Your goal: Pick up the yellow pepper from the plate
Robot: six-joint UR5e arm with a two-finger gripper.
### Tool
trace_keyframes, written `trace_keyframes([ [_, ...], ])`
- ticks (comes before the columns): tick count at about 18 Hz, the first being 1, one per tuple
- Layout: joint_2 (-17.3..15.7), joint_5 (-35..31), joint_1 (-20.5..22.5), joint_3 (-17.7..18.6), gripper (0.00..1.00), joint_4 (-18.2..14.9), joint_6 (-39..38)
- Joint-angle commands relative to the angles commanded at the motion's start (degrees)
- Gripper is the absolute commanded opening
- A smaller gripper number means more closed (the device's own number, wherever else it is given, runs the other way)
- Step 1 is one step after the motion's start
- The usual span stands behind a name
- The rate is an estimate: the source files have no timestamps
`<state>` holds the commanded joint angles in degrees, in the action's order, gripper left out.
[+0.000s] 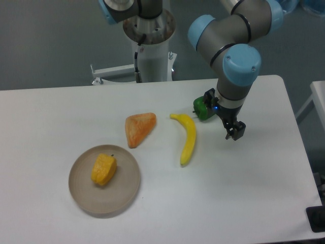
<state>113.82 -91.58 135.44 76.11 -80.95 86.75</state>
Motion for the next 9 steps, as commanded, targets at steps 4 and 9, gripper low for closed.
trace_keyframes([
  [4,0.1,0.2,0.0,0.0,1.0,0.0,-0.1],
  [9,-0.1,2.5,-0.1,-0.1,1.0,0.0,-0.7],
])
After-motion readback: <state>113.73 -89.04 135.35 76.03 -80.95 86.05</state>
